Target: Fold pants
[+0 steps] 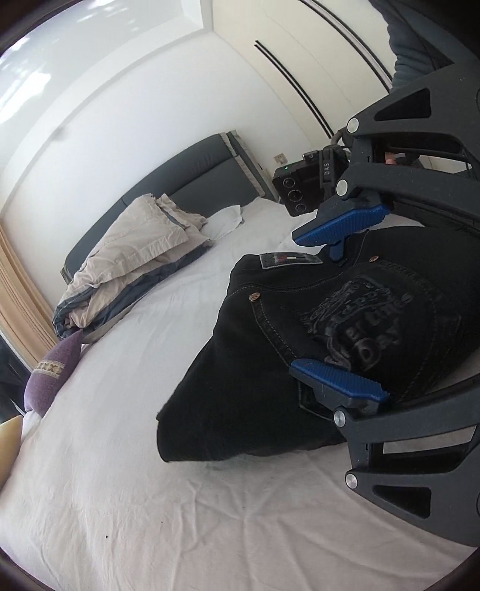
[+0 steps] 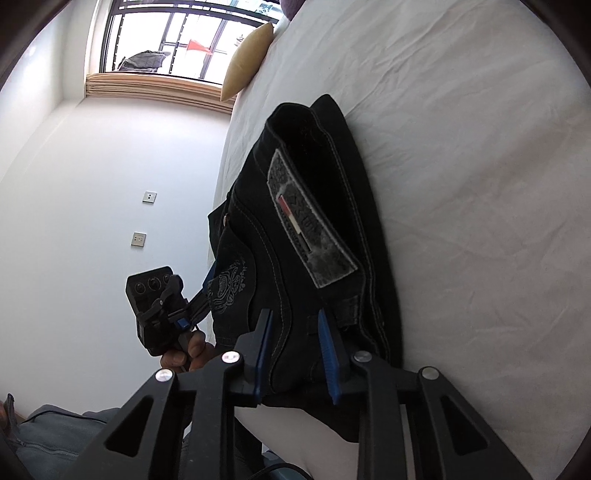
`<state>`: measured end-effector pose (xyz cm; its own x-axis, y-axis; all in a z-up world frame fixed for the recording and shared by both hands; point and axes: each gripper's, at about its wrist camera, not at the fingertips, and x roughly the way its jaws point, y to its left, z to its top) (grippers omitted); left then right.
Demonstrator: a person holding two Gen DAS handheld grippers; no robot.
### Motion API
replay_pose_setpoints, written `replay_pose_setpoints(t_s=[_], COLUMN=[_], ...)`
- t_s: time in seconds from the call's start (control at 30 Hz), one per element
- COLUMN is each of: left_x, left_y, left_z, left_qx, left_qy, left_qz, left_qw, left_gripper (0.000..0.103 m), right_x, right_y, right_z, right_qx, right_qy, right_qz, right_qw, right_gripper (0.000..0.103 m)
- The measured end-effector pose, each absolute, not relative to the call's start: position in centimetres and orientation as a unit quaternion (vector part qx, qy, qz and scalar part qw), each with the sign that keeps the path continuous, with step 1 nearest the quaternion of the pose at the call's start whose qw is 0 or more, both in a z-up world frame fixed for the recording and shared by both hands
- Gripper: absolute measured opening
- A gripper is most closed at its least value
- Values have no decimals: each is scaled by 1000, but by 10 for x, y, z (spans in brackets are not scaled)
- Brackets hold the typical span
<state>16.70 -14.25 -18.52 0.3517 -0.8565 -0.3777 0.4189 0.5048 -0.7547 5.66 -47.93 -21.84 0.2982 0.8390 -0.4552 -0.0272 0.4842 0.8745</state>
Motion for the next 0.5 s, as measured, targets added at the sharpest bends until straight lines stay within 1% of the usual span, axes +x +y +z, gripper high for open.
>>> replay_pose_setpoints(t_s=[0.1,0.17,0.27,0.4,0.5], left_x=[142,127,104,84,69], left_y=[-129,-123,-139,-155,-166], left_z=[-183,-185,-190,-195,-189], left_qx=[-288,-298,-227,-217,-182], left_qy=[376,384,408,423,436], left_qz=[-397,-415,-425,-450,-467], left_qw=[786,769,775,756,748], left_gripper=[63,63,63,63,63], right_x=[58,59,57,55,54], right_y=[-478,-477,-480,-480,-480], right_z=[-220,-222,-225,-226,-226], right_qx=[404,407,408,411,413], right_qy=[502,499,497,496,495], right_qz=[308,308,308,304,303], right_qw=[699,700,701,702,702], right_gripper=[26,26,26,26,26])
